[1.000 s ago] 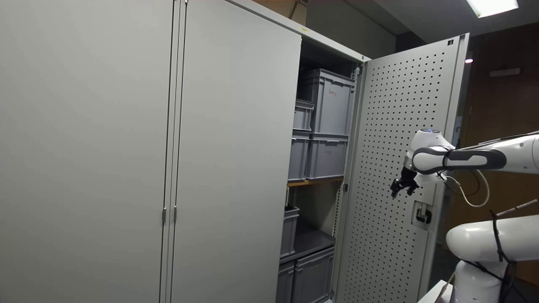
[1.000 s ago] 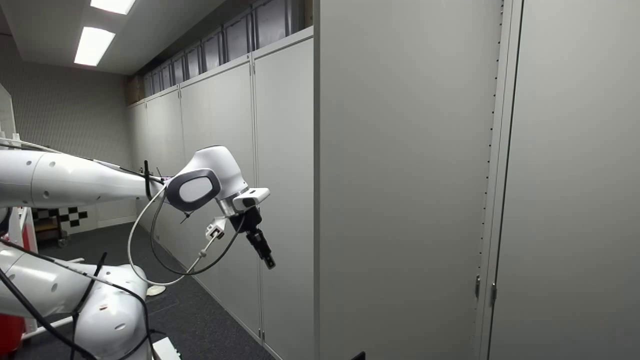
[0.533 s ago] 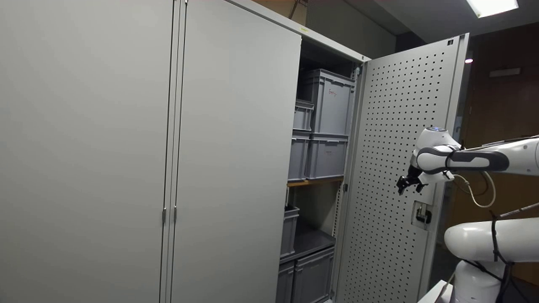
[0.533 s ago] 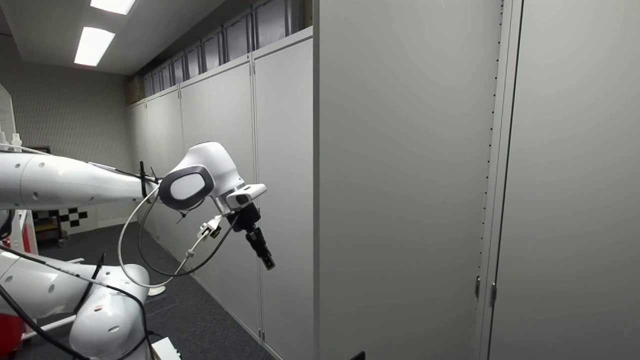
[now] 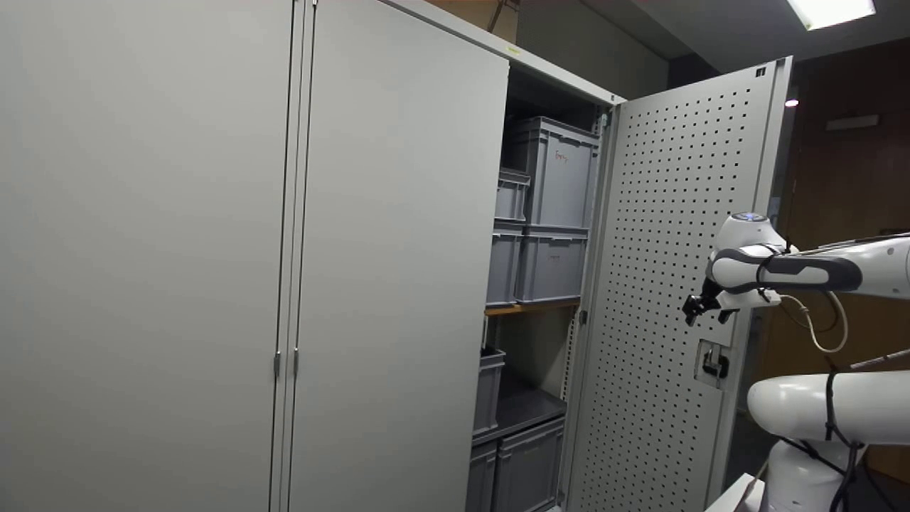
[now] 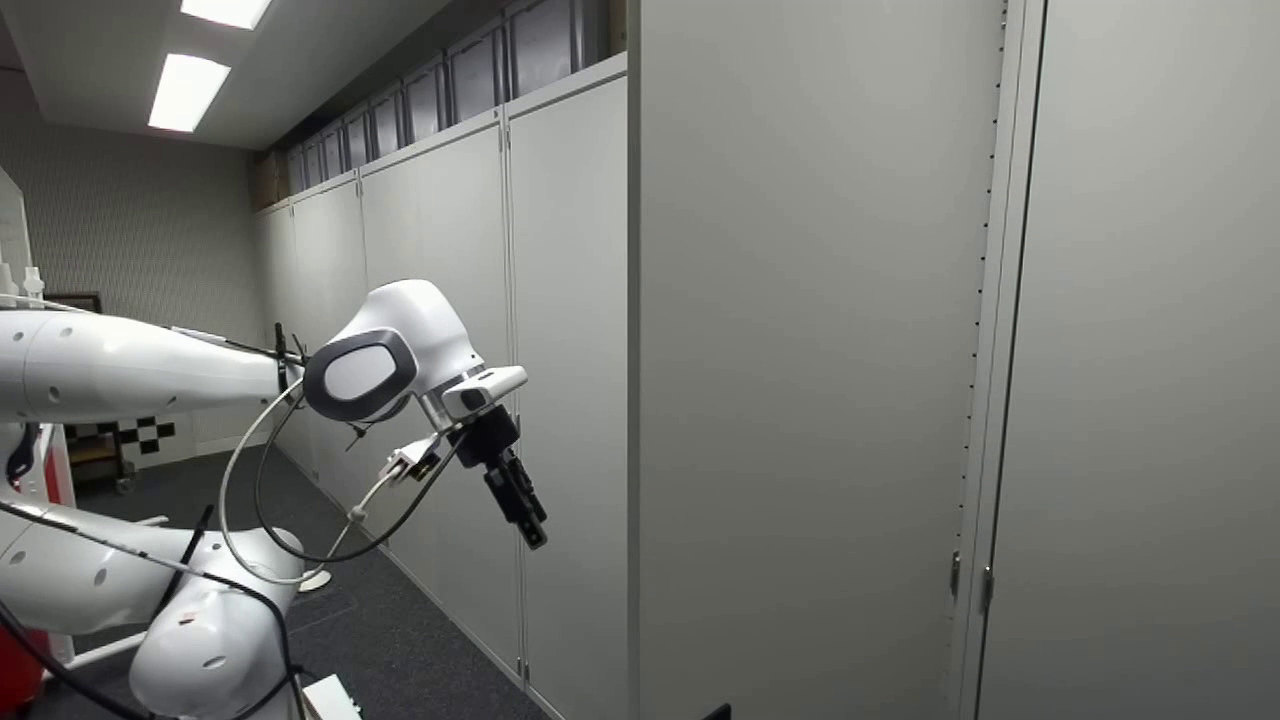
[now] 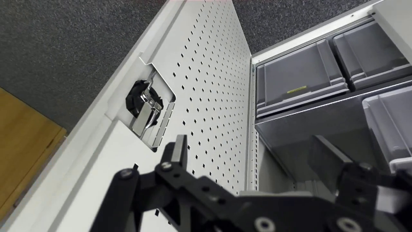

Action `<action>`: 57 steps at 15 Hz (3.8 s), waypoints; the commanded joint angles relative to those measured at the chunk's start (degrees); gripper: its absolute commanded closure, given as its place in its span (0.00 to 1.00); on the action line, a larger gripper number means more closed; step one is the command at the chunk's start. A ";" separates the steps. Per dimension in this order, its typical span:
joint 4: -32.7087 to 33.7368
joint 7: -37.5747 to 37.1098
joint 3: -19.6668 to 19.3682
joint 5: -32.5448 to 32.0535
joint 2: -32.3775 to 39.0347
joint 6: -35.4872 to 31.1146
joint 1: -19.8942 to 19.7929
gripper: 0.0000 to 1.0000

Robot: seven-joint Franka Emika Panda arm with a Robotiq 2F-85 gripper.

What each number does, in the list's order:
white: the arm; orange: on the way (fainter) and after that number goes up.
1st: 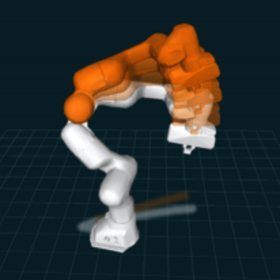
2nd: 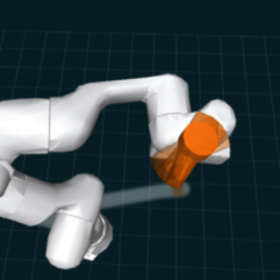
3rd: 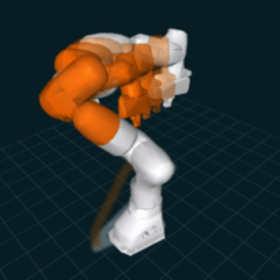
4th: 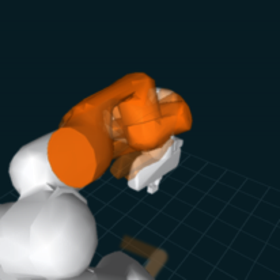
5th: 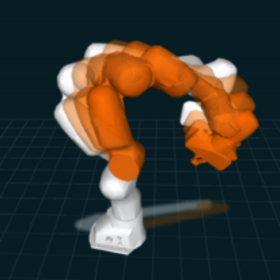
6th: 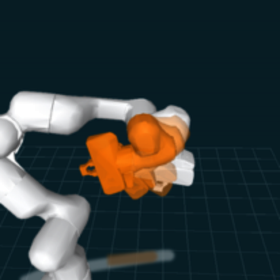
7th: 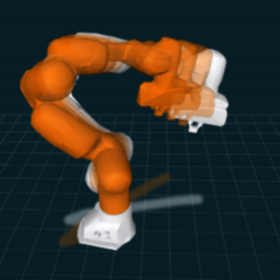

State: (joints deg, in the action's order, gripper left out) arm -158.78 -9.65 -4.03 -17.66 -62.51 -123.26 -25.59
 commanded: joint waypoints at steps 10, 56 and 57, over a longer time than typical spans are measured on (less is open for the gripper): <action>-0.30 -3.17 -0.78 -5.18 -3.28 -0.64 -5.40 0.00; -0.24 -7.60 -18.30 -27.11 -2.78 -20.46 -14.26 0.00; -0.28 -7.63 -19.31 -27.52 -2.46 -22.34 -13.84 0.00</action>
State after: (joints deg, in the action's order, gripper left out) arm -159.06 -16.28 -20.60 -42.43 -66.72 -139.69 -40.82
